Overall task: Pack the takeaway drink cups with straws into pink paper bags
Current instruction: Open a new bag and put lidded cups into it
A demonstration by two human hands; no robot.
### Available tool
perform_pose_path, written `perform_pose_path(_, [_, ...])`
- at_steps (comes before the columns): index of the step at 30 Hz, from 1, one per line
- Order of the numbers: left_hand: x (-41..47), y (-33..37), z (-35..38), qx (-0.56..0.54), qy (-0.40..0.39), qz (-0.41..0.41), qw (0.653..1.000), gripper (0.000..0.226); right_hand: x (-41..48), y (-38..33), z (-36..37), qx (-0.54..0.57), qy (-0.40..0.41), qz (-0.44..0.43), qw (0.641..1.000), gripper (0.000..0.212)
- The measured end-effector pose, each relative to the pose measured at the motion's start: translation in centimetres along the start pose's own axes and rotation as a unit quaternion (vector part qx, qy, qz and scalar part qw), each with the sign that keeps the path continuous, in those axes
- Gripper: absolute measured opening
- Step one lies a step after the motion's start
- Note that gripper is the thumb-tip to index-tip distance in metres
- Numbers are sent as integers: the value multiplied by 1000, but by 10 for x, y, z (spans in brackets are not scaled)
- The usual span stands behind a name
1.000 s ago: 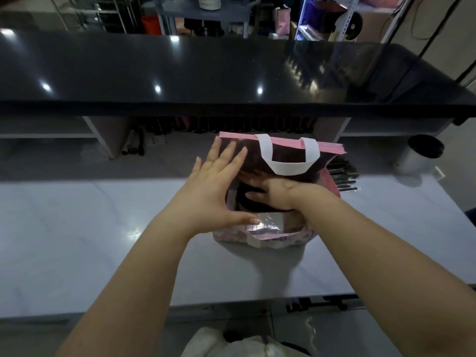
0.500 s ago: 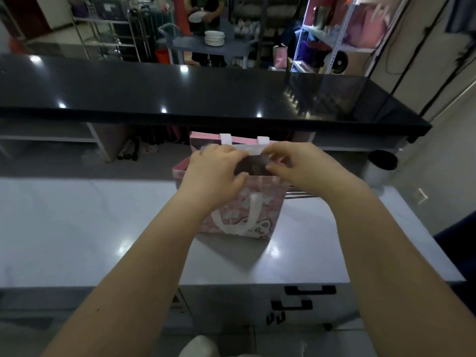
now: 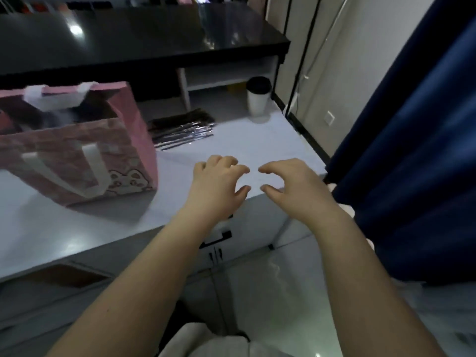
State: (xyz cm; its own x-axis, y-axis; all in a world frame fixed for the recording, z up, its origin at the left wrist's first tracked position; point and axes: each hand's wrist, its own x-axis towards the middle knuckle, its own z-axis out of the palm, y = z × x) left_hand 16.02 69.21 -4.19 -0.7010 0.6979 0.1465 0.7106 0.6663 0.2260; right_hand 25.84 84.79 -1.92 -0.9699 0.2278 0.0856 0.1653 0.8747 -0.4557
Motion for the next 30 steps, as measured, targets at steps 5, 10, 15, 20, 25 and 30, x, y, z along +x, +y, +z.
perform_pose_path(5, [-3, 30, 47, -21, -46, -17, 999, 46, -25, 45, 13, 10, -57, 52, 997, 39])
perform_pose_path(10, [21, 31, 70, -34, -64, -31, 997, 46, -10, 73, 17, -11, -56, 63, 996, 42])
perform_pose_path(15, [68, 24, 96, -95, -95, -50, 990, 45, 13, 100, 21, -40, -99, 115, 988, 54])
perform_pose_path(20, [149, 11, 110, -146, -95, -64, 983, 43, 86, 125, 12, -63, -100, 123, 985, 53])
perform_pose_path(25, [232, -11, 111, -138, -77, -64, 985, 43, 167, 145, 6, -64, -108, 99, 987, 51])
perform_pose_path(30, [278, -18, 117, -143, -94, -70, 983, 41, 216, 165, 14, -8, -102, 85, 991, 50])
